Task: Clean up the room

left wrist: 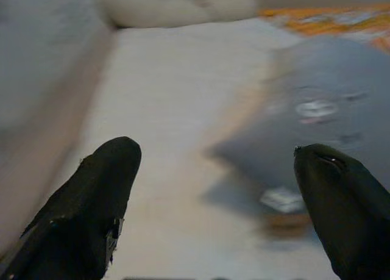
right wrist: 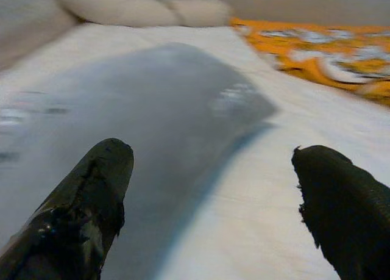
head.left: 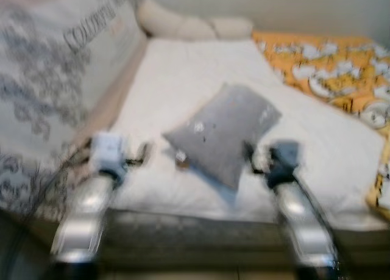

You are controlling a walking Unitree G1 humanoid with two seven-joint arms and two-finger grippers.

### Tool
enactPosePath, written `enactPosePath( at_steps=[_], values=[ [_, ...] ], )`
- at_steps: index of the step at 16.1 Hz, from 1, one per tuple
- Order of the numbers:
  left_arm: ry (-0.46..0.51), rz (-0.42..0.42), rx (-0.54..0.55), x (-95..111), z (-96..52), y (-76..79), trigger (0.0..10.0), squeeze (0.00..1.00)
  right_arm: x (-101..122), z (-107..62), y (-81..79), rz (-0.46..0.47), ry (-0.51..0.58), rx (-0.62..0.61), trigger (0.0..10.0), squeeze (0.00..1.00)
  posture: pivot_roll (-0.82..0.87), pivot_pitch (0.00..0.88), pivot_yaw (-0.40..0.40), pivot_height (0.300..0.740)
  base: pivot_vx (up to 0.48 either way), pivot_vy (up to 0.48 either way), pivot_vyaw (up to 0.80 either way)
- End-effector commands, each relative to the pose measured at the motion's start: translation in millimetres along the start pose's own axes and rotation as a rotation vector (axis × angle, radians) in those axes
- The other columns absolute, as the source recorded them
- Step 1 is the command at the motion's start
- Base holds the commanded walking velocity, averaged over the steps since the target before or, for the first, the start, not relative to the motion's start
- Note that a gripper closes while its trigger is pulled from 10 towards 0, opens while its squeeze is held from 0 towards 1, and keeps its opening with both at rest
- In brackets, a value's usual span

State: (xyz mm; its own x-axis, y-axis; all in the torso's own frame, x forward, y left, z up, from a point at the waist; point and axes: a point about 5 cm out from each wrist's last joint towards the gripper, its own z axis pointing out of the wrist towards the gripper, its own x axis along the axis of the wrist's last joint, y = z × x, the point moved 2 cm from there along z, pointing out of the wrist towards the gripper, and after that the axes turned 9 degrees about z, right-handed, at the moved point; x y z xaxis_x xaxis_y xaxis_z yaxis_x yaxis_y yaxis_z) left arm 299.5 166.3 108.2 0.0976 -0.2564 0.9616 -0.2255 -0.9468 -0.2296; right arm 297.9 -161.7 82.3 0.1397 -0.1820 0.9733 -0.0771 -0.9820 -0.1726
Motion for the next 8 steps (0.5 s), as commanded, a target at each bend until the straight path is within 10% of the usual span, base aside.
enactPosePath(
  at_steps=[1, 8],
  values=[
    [-0.013, 0.016, 0.035, -2.3, -2.9, -11.8, 10.0, 0.67, 2.8, 1.9, -13.3, 0.01, 0.009, 0.034, 10.0, 0.0, 0.04, 0.0, -0.037, 0.74, 0.262, 0.0, 0.0],
    [-0.016, 0.014, 0.041, -5.1, -4.6, -12.6, 10.0, 0.67, -2.0, -0.1, -17.7, 0.005, 0.001, 0.048, 10.0, 0.0, 0.04, 0.0, -0.035, 0.74, 0.264, 0.0, 0.0]
  ],
)
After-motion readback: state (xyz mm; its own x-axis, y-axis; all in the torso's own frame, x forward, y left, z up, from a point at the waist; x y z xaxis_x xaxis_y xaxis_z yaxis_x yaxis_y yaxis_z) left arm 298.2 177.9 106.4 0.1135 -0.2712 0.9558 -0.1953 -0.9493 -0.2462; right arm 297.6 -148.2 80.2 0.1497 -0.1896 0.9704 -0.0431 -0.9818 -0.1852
